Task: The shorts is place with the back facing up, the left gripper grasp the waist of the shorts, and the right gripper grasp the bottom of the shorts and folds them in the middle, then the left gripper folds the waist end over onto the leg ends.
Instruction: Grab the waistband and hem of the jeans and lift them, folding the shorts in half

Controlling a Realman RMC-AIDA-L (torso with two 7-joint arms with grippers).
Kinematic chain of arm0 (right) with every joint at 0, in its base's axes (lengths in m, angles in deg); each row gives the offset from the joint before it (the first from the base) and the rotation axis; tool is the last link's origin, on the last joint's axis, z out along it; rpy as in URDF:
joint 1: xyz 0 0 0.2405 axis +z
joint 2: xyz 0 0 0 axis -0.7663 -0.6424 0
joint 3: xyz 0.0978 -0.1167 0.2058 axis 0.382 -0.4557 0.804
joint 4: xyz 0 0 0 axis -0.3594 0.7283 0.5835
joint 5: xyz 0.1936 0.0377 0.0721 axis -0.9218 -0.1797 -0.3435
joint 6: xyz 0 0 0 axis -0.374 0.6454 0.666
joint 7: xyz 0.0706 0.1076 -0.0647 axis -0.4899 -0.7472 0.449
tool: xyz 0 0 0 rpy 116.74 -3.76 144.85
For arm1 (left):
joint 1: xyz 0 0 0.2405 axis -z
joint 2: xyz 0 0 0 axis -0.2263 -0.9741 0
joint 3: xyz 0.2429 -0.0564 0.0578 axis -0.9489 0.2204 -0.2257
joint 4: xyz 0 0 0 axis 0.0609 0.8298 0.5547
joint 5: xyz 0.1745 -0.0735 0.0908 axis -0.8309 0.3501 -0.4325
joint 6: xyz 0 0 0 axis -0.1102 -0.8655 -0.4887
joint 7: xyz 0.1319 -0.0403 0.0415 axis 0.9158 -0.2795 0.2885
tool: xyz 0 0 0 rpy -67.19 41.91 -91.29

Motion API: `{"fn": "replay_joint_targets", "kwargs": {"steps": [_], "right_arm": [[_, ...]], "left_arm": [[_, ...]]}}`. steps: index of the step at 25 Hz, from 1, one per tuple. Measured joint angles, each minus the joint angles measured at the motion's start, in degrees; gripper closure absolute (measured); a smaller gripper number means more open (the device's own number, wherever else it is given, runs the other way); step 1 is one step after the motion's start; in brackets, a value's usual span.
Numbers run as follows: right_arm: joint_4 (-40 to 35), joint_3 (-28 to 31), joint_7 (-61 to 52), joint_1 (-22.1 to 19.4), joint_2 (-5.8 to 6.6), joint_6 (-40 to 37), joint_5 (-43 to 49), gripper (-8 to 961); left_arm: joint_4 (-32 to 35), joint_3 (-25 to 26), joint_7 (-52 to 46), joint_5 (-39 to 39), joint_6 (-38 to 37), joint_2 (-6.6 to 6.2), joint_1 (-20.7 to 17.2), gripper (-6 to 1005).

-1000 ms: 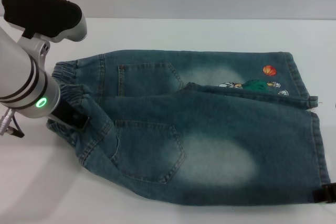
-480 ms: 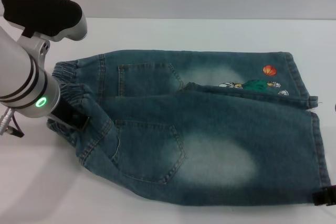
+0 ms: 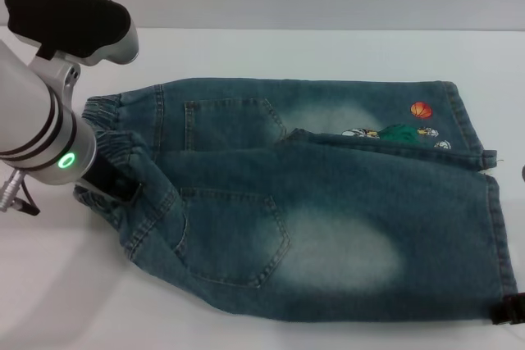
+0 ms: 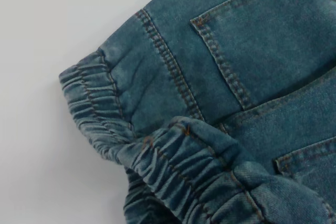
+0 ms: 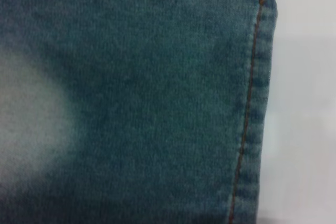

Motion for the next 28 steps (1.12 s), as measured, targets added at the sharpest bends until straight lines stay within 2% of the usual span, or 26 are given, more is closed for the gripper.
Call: {"fn": "replay_joint_targets", "kwargs": {"steps": [28], "right_arm": [[-1.2,-0.9,-0.1,0.0,-0.09,3.7,-1.0,366]], "left_arm": [[0.0,-0.8,-0.1,0.3,-0.2,0.00,0.1,866]]}}
